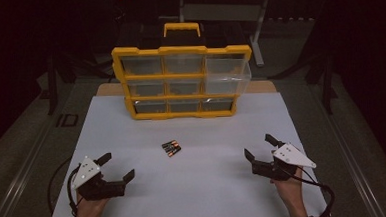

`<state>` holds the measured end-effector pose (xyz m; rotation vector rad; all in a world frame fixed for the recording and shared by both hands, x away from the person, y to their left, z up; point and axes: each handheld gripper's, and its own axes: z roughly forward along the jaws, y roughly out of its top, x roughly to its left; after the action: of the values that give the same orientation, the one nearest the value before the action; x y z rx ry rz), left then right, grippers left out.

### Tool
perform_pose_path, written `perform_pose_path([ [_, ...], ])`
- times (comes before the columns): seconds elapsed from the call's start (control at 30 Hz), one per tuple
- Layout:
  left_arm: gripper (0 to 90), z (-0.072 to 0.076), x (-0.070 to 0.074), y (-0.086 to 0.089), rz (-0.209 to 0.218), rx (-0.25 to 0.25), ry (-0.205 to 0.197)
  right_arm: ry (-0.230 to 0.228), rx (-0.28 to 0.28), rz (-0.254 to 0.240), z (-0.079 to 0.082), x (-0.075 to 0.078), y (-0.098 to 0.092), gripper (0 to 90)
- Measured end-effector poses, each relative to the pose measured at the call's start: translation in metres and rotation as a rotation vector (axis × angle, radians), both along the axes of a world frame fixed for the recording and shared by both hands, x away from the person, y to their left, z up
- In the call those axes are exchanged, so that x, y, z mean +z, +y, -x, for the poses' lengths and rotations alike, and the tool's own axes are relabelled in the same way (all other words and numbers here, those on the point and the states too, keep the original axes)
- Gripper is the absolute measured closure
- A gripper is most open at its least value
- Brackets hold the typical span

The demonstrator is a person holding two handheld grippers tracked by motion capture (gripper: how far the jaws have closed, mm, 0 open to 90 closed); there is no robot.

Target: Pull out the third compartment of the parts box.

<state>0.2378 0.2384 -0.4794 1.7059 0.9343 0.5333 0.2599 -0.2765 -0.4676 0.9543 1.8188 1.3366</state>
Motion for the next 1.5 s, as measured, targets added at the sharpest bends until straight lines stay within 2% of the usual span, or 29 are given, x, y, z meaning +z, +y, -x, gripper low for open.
perform_pose_path([
  [0.27, 0.1, -0.012, 0.015, -0.006, -0.031, -0.048, -0.002, 0.014, -0.012, -0.053, 0.011, -0.008, -0.008, 11.7],
  [0.47, 0.1, -0.025, 0.025, -0.012, -0.038, -0.088, 0.003, -0.001, -0.008, -0.027, 0.014, -0.011, -0.009, 11.3],
  [0.57, 0.1, -0.032, 0.033, -0.014, -0.049, -0.098, -0.009, -0.009, -0.010, -0.010, 0.014, -0.013, -0.008, 11.3],
  [0.87, 0.1, -0.052, 0.059, -0.016, -0.068, -0.107, -0.043, -0.024, -0.013, -0.044, 0.012, -0.014, -0.013, 11.4],
  [1.17, 0.1, -0.070, 0.067, -0.019, -0.084, -0.135, -0.023, -0.015, -0.017, -0.038, 0.010, -0.017, -0.012, 11.4],
  [1.5, 0.1, -0.084, 0.073, -0.027, -0.086, -0.189, 0.000, -0.015, -0.028, -0.072, 0.011, -0.016, -0.015, 11.4],
])
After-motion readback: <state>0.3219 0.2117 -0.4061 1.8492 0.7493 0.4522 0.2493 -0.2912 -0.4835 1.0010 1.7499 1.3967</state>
